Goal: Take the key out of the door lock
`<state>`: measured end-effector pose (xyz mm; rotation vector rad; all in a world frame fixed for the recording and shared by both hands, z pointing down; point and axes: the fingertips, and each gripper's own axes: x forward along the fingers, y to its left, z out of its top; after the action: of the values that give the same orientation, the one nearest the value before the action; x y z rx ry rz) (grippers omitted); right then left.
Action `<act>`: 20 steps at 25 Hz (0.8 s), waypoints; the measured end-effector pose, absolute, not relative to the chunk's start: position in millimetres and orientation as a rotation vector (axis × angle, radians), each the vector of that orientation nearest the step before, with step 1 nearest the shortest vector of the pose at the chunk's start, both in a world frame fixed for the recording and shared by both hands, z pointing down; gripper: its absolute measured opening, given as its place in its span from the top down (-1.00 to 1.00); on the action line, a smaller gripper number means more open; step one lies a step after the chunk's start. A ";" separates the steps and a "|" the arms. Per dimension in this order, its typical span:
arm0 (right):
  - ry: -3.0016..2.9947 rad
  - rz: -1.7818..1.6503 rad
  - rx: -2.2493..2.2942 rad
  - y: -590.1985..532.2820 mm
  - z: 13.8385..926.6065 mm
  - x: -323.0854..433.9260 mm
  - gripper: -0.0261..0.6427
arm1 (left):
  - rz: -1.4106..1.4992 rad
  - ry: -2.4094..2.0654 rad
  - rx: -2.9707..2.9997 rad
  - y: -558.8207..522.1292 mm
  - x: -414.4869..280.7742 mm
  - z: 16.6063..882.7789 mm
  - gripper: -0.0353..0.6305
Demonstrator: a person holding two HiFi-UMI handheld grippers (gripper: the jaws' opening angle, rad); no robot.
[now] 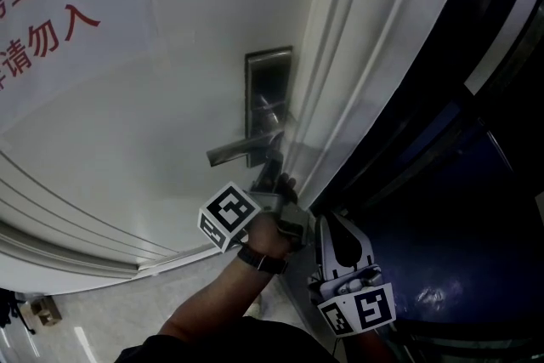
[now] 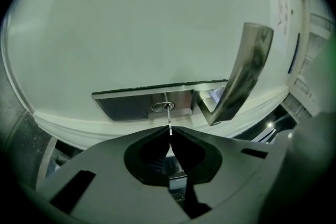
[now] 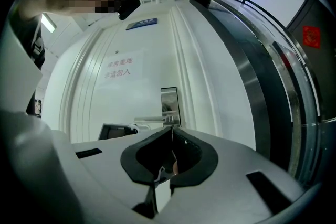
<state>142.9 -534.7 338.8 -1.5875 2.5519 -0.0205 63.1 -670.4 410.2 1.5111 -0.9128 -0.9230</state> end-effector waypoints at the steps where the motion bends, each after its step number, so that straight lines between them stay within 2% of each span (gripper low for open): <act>1: 2.552 -0.020 -1.587 -533.1 338.4 143.5 0.88 | -0.915 -0.911 1.512 -667.1 65.6 411.1 0.89; 20: 2.582 -0.036 -1.542 -481.7 335.3 141.7 0.88 | -0.845 -0.853 1.592 -575.0 84.3 403.5 0.89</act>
<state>141.7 -481.7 335.3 -1.5422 2.5822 -0.0364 84.3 -575.0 403.5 1.5920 -0.8528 -0.8449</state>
